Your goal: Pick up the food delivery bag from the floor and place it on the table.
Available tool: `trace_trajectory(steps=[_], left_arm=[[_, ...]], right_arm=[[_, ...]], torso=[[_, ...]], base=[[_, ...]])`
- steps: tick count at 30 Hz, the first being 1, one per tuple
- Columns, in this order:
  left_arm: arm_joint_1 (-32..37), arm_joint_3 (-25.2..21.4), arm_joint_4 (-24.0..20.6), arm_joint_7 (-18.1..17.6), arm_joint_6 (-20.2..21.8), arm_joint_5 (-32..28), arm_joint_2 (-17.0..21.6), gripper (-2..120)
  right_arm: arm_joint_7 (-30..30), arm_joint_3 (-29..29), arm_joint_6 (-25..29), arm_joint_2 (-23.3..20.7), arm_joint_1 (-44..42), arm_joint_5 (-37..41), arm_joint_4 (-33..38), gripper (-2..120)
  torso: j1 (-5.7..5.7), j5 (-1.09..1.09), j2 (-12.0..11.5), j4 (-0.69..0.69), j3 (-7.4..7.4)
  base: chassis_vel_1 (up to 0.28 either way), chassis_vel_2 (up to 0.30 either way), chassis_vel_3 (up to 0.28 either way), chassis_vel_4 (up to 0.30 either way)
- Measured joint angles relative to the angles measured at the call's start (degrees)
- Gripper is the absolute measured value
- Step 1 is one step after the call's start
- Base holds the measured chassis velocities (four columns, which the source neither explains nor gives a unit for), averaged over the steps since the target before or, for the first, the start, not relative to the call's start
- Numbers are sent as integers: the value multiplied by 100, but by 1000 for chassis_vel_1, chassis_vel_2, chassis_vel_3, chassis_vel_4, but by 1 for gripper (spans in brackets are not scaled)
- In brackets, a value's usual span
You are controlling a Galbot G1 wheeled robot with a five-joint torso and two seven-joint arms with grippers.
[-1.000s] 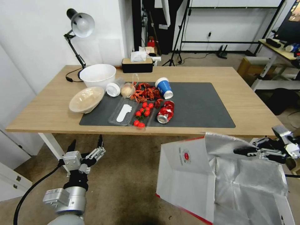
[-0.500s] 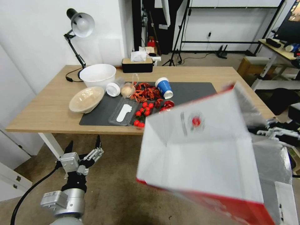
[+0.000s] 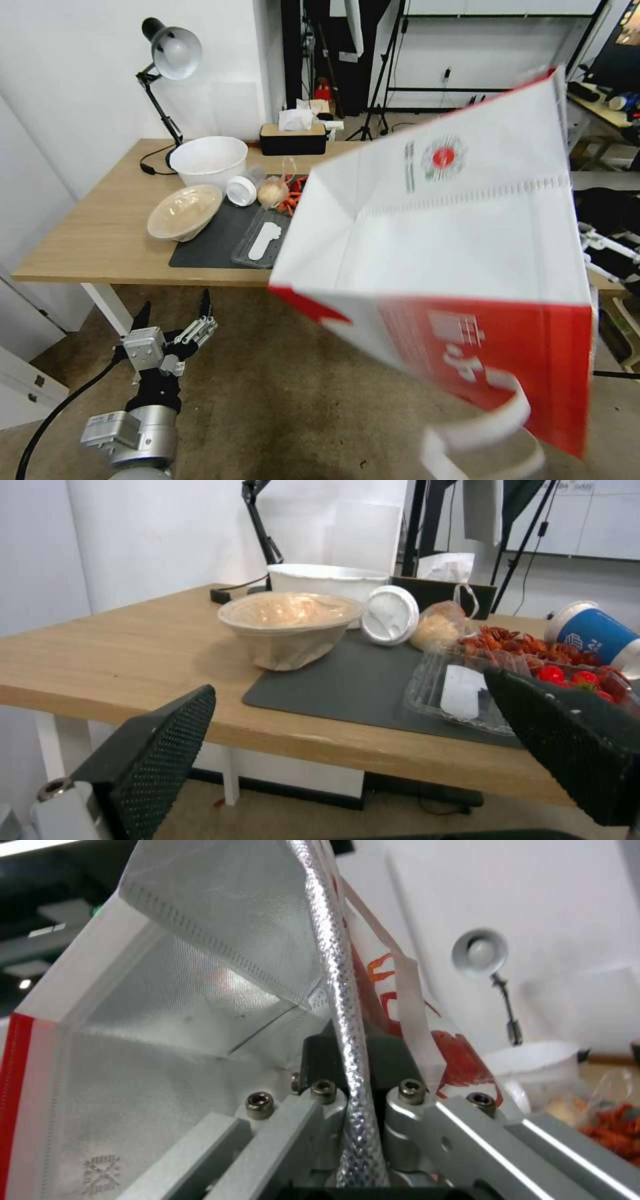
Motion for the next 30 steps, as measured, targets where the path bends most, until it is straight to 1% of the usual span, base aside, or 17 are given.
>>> trace_trajectory(steps=[1,3,6,7,10,11,12,14,15,17,18,21,22,24,25,27,30], left_arm=[[6,0,0,-9,0,8,1,100],[11,-1,0,-14,0,14,2,100],[20,-2,0,-25,-7,37,9,100],[20,-2,0,-25,-7,37,9,100],[24,7,3,-27,-10,57,10,100],[23,18,4,-28,-12,63,10,100],[23,18,4,-28,-12,63,10,100],[13,28,14,-29,-13,63,28,100],[13,28,14,-29,-13,63,28,100],[-10,40,30,-35,-14,54,73,100],[-10,40,30,-35,-14,54,73,100],[-41,47,58,-45,-14,33,133,100],[-41,47,58,-45,-14,33,133,100],[-44,49,62,-52,-19,30,144,100],[-44,49,62,-52,-19,30,144,100],[-48,50,62,-56,-23,29,144,100],[-54,52,64,-56,-29,33,143,100]], right_arm=[[213,-17,89,40,1,142,86,0],[383,-27,157,58,1,211,133,0],[1197,-72,482,80,0,536,283,0],[1197,-72,482,80,0,536,283,0],[1798,-98,744,102,6,747,373,0],[2162,-113,898,133,18,863,433,0],[2162,-113,898,133,18,863,433,0],[2649,-125,1128,183,35,1030,534,0],[2649,-125,1128,183,35,1030,534,0],[3128,-127,1363,207,55,1182,586,0],[3128,-127,1363,207,55,1182,586,0],[3720,-128,1573,192,81,1283,610,0],[3720,-128,1573,192,81,1283,610,0],[4169,-169,1679,186,140,1286,662,0],[4169,-169,1679,186,140,1286,662,0],[4486,-207,1716,182,176,1274,716,0],[4745,-227,1738,179,198,1253,758,0]], torso=[[0,0,0,0,0],[0,0,0,0,0],[0,0,-1,0,0],[0,0,-1,0,0],[0,0,-2,0,0],[-1,0,-2,0,0],[-1,0,-2,0,0],[-1,0,-2,0,-1],[-1,0,-2,0,-1],[-1,0,-2,0,-1],[-1,0,-2,0,-1],[0,1,-3,0,-1],[0,1,-3,0,-1],[-1,1,-3,0,-1],[-1,1,-3,0,-1],[-1,1,-3,1,-1],[-1,1,-3,0,-1]], base=[[0,0,0,0],[0,0,0,0],[0,0,0,0],[0,0,0,0],[0,0,0,0],[0,0,0,0],[0,0,0,0],[0,0,0,0],[0,0,0,0],[0,0,0,0],[0,0,0,0],[0,0,0,0],[0,0,0,0],[0,0,0,0],[0,0,0,0],[0,0,0,0],[0,0,0,0]])
